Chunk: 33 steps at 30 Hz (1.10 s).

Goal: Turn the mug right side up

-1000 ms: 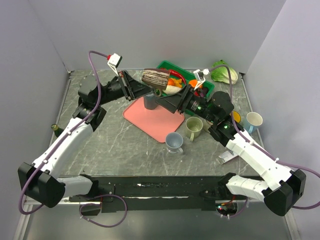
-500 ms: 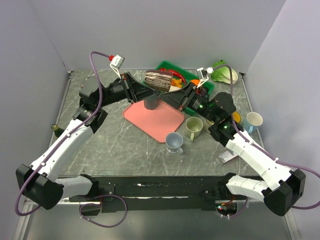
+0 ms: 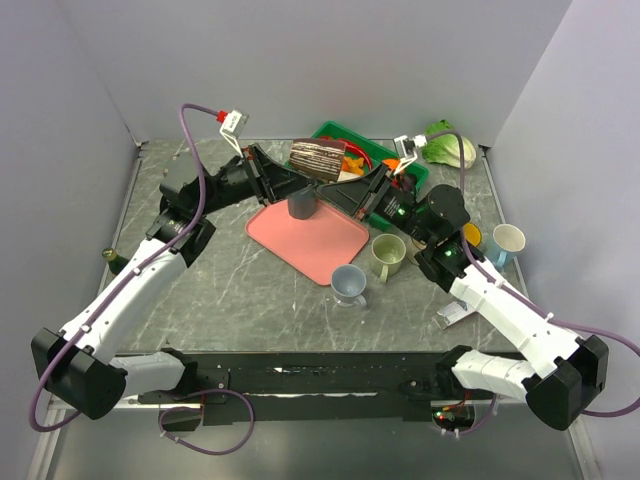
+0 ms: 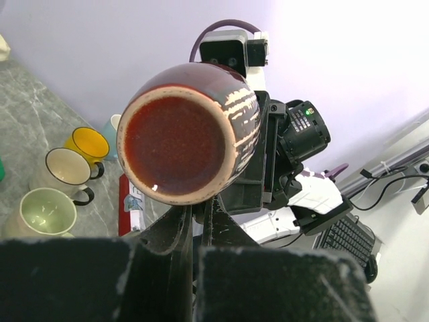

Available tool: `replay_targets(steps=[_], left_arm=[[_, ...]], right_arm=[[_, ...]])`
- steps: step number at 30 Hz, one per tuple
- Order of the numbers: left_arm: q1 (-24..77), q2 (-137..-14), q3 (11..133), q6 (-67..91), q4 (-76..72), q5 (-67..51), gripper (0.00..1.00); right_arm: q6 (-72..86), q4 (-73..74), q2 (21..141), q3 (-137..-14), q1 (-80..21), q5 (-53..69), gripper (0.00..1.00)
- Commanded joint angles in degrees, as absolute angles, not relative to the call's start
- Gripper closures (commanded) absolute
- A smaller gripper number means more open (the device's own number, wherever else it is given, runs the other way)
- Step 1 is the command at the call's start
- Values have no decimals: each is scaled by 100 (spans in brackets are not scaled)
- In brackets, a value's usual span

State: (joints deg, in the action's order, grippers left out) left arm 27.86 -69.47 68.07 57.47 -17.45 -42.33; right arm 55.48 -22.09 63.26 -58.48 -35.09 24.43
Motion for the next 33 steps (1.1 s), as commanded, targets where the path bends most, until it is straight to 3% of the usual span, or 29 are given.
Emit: replay_targets(steps=[1,4,6,9,15,27,33], left_arm=[[2918,-6934,6891,5326,-1670,-4377,94],[2918,-6979,6882,5273,-1652,-4368,72],[2918,-6996,6873,5239,-1644,-4333,47],[2918,-7022,6891,5099,-1503,-4254,25],[2918,-7049,7110,4458,-644,-3833,1],[2909,-6952,7717,2875,1002,-1908,4],[2909,-7092,7796,2698,1151,-1337,4]], right_arm=[[5661,-3032,6170,-5784,-3507,2031,100],[5573,-2962,6030,-5722,-3516,1837,100],[5502,-2927,5968,-5678,-3516,1758,100],[5370,-2839,5898,-5669,-3516,1758,100],[4949,-2084,5599,-5678,-3516,1442,100],[2945,3606,4536,-6469,-3507,-595,100],[3023,4438,3806,-5978,-3516,-686,100]])
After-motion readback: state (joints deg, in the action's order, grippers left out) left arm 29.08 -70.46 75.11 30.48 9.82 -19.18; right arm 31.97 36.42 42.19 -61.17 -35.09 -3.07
